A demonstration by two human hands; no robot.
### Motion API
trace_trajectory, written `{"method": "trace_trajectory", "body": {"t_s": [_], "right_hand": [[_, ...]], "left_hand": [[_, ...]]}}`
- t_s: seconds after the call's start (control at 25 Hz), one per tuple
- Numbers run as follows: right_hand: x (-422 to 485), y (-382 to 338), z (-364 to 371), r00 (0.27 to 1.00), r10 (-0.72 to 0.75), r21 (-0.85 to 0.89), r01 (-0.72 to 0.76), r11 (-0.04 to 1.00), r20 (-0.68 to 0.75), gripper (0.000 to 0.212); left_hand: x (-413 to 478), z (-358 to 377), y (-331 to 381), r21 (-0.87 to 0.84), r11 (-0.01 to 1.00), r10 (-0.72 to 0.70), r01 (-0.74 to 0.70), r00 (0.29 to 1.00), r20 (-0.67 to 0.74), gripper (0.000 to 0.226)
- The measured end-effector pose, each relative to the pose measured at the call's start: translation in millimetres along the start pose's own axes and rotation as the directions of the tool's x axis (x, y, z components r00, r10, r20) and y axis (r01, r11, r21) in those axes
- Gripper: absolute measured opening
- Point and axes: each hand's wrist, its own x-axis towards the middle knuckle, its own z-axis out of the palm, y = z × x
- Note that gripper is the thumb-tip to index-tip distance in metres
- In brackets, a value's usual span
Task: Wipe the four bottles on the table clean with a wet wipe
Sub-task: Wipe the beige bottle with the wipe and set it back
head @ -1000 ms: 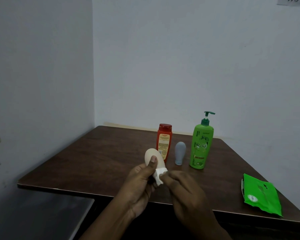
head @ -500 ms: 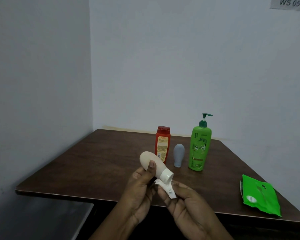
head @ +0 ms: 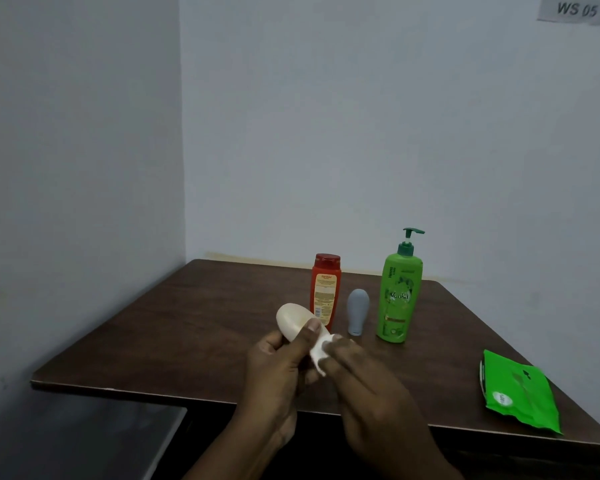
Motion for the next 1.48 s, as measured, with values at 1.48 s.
{"method": "trace_trajectory", "body": {"t_s": [1.48], "right_hand": [[-8.3,18.4,10.7,0.971,0.235,0.322,-0.211,0.923,-0.04,0.03]], "left_hand": [[21.7,-1.2,-17.1,-0.263,0.953,-0.186,0.149,0.975,-0.12,0.033]]}}
